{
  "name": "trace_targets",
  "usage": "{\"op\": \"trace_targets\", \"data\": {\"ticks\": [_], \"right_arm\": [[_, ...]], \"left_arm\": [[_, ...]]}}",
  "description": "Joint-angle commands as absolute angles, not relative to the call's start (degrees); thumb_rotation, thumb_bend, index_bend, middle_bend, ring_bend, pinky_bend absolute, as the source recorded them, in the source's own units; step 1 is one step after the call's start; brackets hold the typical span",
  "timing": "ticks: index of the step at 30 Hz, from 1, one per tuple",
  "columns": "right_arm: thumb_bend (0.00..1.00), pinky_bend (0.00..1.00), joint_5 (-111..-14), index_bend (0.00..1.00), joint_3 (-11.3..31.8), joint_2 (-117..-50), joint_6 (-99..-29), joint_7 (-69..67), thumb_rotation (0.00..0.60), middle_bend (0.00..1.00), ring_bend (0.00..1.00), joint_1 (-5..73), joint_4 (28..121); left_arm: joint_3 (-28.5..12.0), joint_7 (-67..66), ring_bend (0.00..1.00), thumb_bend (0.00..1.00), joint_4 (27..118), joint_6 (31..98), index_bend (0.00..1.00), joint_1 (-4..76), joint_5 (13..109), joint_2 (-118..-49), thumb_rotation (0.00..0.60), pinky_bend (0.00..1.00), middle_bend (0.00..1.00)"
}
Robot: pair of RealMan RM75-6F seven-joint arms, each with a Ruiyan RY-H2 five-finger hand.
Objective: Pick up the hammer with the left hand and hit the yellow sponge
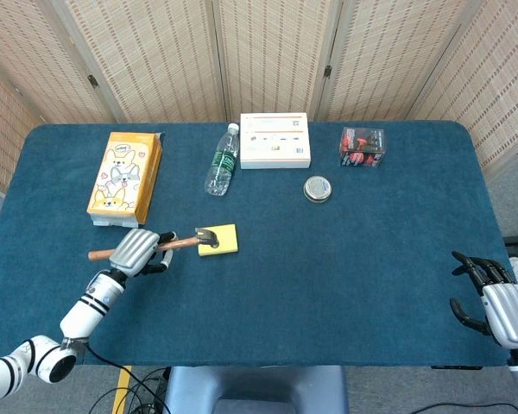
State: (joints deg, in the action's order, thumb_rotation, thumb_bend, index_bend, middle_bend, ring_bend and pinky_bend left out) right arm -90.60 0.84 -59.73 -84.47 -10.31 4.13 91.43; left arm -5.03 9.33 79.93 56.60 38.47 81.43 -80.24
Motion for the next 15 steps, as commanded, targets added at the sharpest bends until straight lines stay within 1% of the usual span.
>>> {"op": "trace_targets", "data": {"ticks": [1, 3, 4, 7, 9, 11, 13, 14, 15], "right_arm": [[0.30, 0.18, -90.77, 0.13, 0.84, -59.79, -84.27, -10.27, 0.600, 0.35, 0.18, 4.35, 91.44], [0.30, 0.18, -90.80, 0.13, 0.88, -59.79, -84.25, -10.30, 0.600, 0.35, 0.18, 4.41, 91.44], [0.30, 0.18, -90.76, 0.13, 0.89, -59.76, -84.27, -10.33, 0.600, 0.35, 0.18, 4.41, 91.44], [0.30, 0.18, -90.70, 0.13, 0.92, -59.62, -84.34, -10.36, 0.600, 0.35, 0.18, 4.39, 91.50], [0.30, 0.18, -90.70, 0.13, 0.89, -59.57, -84.44, -10.42, 0.600, 0.35, 0.18, 4.32, 91.52], [0.30, 0.18, -90.63, 0.13, 0.87, -59.59, -84.50, -10.48, 0.600, 0.35, 0.18, 4.25, 91.49], [0.30, 0.18, -90.56, 0.13, 0.84, -59.61, -84.52, -10.58, 0.600, 0.35, 0.18, 4.19, 91.40], [0.30, 0.18, -90.52, 0.13, 0.83, -59.63, -84.51, -10.60, 0.600, 0.35, 0.18, 4.18, 91.36], [0.30, 0.18, -90.52, 0.13, 0.83, -59.67, -84.48, -10.63, 0.600, 0.35, 0.18, 4.19, 91.33]], "left_arm": [[-3.31, 8.88, 0.65, 0.70, 81.29, 55.83, 0.66, 37.97, 82.29, -79.65, 0.498, 0.66, 0.80], [-2.71, 7.90, 0.62, 0.70, 81.82, 54.64, 0.62, 38.18, 82.18, -79.72, 0.495, 0.63, 0.75], [-2.51, 7.27, 0.61, 0.70, 81.91, 54.23, 0.61, 38.27, 82.09, -80.02, 0.483, 0.61, 0.73], [-1.93, 5.37, 0.56, 0.70, 81.91, 52.17, 0.54, 38.82, 81.41, -80.51, 0.415, 0.54, 0.68], [-1.45, 3.17, 0.47, 0.70, 82.53, 49.10, 0.45, 39.78, 80.14, -79.82, 0.402, 0.46, 0.60], [-1.26, 1.56, 0.38, 0.68, 83.68, 46.66, 0.36, 40.60, 78.83, -78.88, 0.377, 0.38, 0.52], [-1.26, 0.57, 0.31, 0.66, 84.91, 45.26, 0.29, 41.05, 77.68, -78.13, 0.365, 0.33, 0.45], [-1.23, 0.26, 0.28, 0.63, 85.27, 44.82, 0.26, 41.18, 77.33, -77.82, 0.364, 0.31, 0.40], [-1.25, -0.24, 0.24, 0.58, 85.70, 44.49, 0.21, 41.27, 76.82, -77.43, 0.363, 0.30, 0.35]]}}
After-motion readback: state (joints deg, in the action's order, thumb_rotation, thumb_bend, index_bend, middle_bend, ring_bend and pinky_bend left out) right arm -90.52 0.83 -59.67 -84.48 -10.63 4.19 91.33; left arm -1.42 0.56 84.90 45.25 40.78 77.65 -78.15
